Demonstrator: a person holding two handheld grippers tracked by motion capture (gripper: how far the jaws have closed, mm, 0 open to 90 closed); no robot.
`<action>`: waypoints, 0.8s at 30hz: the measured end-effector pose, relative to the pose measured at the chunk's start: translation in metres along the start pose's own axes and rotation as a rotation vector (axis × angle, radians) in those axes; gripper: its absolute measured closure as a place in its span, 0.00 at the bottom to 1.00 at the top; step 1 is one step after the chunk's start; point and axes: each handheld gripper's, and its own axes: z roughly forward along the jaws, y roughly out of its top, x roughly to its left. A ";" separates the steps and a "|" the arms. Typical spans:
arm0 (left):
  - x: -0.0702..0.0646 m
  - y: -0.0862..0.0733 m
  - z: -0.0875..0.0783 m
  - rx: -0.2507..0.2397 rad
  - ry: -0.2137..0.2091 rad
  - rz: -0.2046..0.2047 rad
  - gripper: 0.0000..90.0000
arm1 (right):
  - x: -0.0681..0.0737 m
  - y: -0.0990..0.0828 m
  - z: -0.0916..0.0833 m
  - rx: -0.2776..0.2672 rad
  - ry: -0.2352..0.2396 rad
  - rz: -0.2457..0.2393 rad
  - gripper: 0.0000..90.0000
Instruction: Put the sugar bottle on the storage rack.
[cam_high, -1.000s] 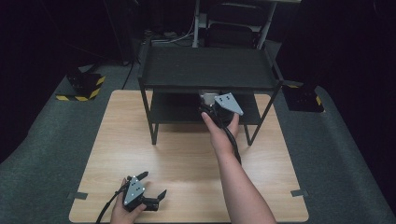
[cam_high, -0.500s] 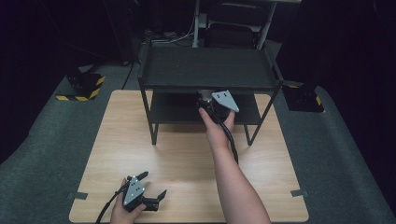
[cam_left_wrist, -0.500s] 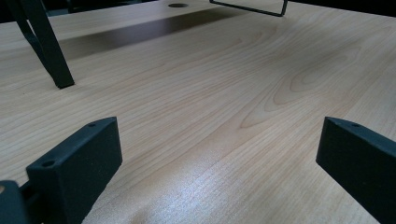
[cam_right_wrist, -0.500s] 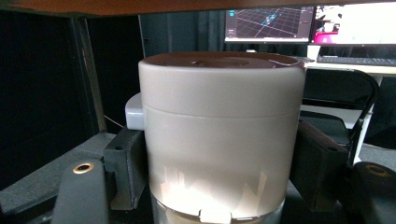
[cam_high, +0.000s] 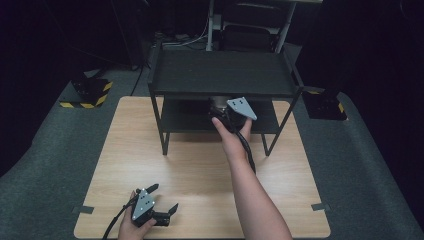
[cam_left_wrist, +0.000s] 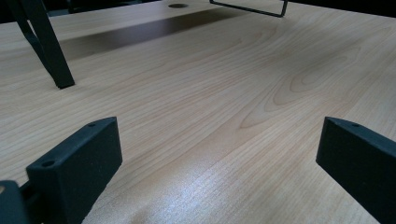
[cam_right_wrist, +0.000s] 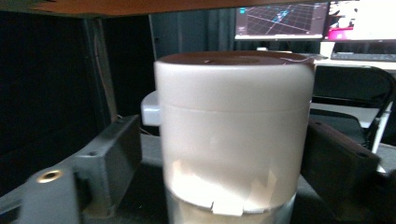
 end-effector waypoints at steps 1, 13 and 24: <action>0.000 -0.001 0.000 -0.004 0.000 -0.004 0.01 | 0.000 -0.001 -0.002 -0.003 0.004 -0.004 0.14; 0.000 0.000 0.000 -0.002 -0.001 -0.001 0.01 | -0.015 -0.016 -0.043 -0.036 0.067 -0.029 0.00; -0.001 -0.001 0.000 -0.003 0.001 0.003 0.01 | -0.031 -0.047 -0.102 -0.069 0.125 -0.063 0.00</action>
